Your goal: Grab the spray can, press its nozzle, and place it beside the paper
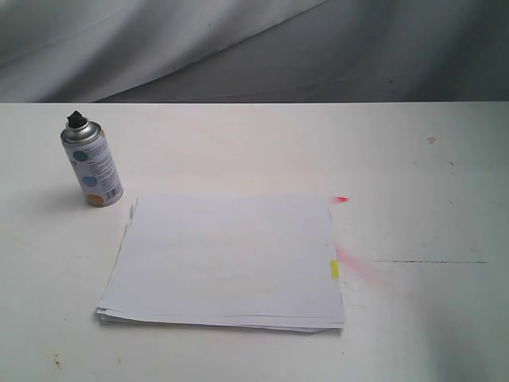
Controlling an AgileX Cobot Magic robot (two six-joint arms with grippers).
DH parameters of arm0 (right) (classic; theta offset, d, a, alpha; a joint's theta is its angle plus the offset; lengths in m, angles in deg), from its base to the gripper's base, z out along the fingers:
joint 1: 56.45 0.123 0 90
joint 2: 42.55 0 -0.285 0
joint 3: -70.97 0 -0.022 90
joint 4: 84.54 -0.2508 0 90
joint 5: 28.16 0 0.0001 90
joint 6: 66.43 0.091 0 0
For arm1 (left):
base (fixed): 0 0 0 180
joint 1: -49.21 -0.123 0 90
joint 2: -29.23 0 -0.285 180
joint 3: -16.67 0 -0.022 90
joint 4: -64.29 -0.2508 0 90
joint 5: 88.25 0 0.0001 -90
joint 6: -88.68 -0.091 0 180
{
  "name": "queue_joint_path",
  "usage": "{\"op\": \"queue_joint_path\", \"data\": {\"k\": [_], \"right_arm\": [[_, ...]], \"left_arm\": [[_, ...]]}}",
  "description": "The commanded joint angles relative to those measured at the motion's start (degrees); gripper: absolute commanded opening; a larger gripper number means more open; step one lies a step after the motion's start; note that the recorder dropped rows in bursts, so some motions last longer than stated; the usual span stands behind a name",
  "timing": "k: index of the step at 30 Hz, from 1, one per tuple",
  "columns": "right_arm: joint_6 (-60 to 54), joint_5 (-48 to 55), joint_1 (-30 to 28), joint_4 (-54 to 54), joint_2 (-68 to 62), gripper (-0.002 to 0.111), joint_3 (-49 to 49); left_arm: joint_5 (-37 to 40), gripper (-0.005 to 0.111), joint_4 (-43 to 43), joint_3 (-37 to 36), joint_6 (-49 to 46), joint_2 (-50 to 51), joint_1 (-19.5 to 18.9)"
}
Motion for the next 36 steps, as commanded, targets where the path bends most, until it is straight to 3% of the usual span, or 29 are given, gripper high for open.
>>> {"op": "queue_joint_path", "data": {"k": [1, 4, 9, 36], "right_arm": [[-0.2, 0.06, -0.51, 0.6, 0.38, 0.0, -0.15], [-0.2, 0.06, -0.51, 0.6, 0.38, 0.0, -0.15], [-0.2, 0.06, -0.51, 0.6, 0.38, 0.0, -0.15], [-0.2, 0.06, -0.51, 0.6, 0.38, 0.0, -0.15]], "left_arm": [[0.24, 0.0, -8.08, -0.29, -5.26, -0.28, -0.12], [-0.92, 0.0, -7.07, -0.29, -14.46, -0.28, -0.12], [-0.65, 0.0, -6.39, -0.29, -20.29, -0.28, -0.12], [1.17, 0.0, -6.39, -0.29, -20.18, -0.28, -0.12]]}}
